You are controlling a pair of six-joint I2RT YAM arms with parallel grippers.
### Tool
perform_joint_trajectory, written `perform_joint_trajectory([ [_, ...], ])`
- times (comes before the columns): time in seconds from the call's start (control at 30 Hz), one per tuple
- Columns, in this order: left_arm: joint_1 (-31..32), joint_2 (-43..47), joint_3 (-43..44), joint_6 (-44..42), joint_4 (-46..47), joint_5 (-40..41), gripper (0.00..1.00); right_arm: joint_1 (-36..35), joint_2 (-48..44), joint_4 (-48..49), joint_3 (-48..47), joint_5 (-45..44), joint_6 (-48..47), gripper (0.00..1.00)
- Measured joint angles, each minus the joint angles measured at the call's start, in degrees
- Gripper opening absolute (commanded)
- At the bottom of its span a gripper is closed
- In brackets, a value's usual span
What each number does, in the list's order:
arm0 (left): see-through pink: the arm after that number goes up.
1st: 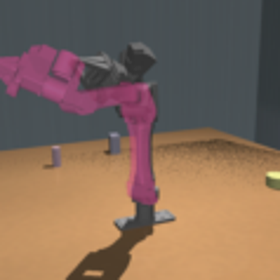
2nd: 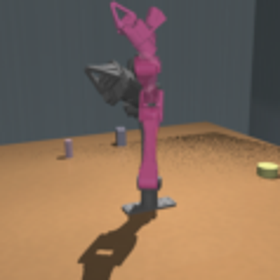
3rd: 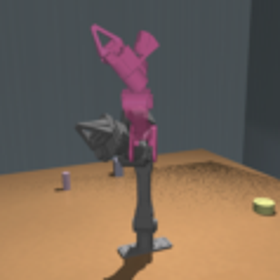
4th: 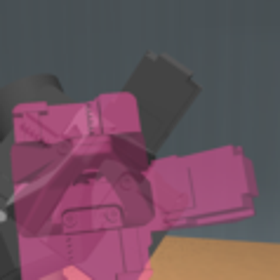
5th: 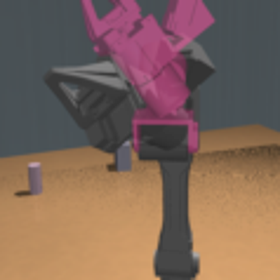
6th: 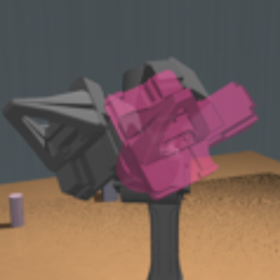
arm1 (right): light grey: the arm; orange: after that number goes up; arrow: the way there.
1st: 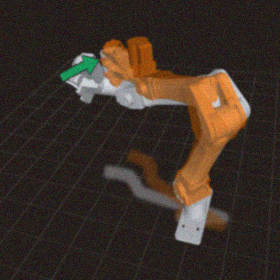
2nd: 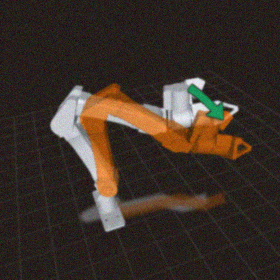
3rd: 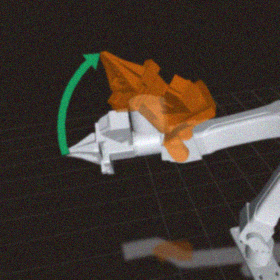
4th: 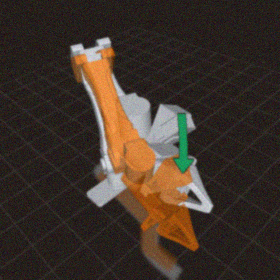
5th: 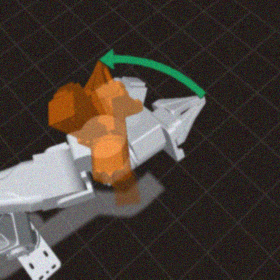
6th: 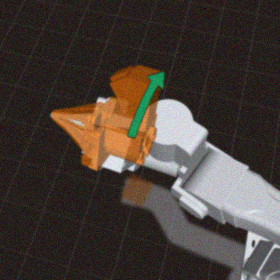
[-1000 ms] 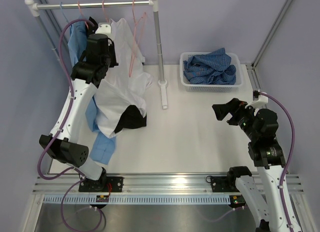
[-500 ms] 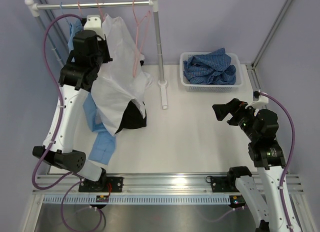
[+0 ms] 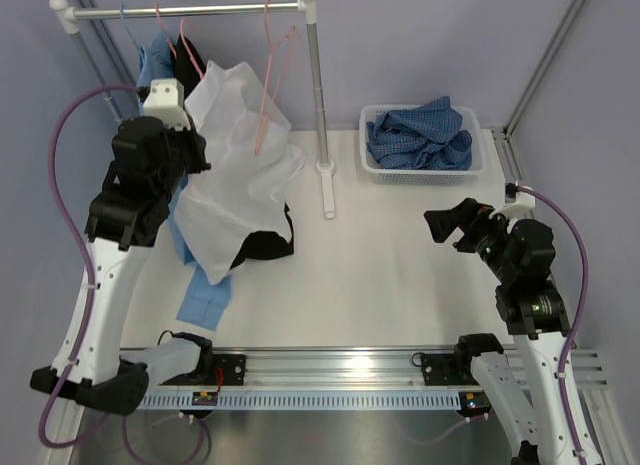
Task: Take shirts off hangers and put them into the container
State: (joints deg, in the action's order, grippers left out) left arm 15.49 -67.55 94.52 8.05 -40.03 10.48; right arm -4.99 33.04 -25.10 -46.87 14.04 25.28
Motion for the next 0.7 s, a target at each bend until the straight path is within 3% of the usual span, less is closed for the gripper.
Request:
perform_joint_trajectory([
  [0.2, -0.04, 11.1, -13.79, 1.11, -2.82, -3.3, 0.0, -0.02, 0.22, 0.0, 0.5, 0.02, 0.0, 0.99],
  [0.7, -0.07, 23.76, -28.59, -1.55, -9.99, -18.1, 0.0, -0.11, 1.75, 0.0, 0.74, 0.02, 0.0, 0.99],
])
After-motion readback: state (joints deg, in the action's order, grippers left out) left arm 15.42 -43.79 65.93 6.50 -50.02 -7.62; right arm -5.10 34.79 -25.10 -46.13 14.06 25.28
